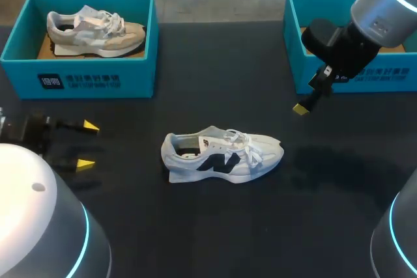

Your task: Take the shoe out of the shoebox, open the shoe tongue, remove and reinsert the insole, then place the shoe into the shoebox

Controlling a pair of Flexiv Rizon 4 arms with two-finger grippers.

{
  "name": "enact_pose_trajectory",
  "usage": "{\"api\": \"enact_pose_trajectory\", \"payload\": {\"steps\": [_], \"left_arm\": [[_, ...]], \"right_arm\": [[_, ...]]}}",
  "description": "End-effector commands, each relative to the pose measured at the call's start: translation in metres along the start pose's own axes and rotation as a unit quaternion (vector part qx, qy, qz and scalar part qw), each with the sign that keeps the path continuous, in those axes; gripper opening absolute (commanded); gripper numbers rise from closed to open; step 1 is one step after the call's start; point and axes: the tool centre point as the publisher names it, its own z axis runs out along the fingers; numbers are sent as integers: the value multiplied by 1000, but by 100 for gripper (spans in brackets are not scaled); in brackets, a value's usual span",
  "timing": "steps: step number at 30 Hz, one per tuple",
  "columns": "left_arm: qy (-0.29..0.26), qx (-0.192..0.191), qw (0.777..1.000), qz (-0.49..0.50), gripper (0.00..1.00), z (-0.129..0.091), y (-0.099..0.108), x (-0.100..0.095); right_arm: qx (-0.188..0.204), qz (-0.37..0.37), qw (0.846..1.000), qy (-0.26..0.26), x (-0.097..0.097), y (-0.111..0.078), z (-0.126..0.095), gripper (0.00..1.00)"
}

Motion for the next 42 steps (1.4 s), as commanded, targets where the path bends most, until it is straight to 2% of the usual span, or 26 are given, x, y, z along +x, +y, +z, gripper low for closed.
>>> {"api": "enact_pose_trajectory", "payload": {"steps": [1,14,27,42], "left_arm": [[-16,-1,1000,-1,100,22,-8,-3],[12,2,1000,-5,100,79,-26,-6],[40,9,999,-21,100,129,-34,22],[19,0,1000,-23,100,157,-33,31]], "right_arm": [[1,0,1000,0,0,0,1,100],[1,0,1000,0,0,0,1,100],[1,0,1000,0,0,0,1,100],[1,0,1000,0,0,0,1,100]]}}
